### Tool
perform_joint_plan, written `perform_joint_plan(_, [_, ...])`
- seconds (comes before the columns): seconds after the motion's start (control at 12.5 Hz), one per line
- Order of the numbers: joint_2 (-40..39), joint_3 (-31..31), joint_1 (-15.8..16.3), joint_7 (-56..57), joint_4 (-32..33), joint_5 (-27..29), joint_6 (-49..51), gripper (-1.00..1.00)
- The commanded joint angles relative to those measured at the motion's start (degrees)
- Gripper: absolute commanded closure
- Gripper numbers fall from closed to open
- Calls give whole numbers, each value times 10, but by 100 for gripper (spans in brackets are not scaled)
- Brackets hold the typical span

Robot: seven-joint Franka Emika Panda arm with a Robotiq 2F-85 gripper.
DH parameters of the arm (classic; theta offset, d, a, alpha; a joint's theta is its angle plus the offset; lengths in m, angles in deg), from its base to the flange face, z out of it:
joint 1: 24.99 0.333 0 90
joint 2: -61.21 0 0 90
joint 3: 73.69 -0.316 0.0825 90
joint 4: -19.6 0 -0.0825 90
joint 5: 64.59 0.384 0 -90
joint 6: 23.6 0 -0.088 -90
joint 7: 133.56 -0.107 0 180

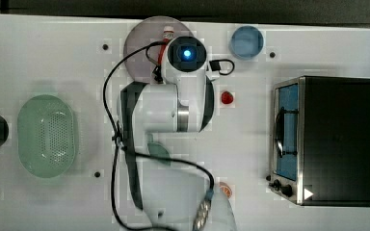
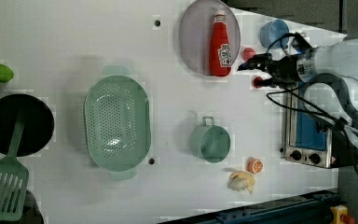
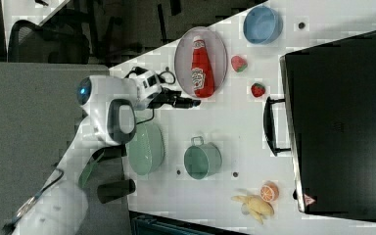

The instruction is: Pick ketchup from plate and place it on table.

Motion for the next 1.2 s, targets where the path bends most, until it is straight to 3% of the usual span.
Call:
perform_joint_plan(0.08, [-39, -6, 7, 182, -52, 0, -12, -100])
perform_joint_plan(0.64, [-166, -6, 19, 258, -172, -23, -15, -100])
perform_joint_plan(1.2, [-245, -5, 27, 258, -218, -56, -94, -100])
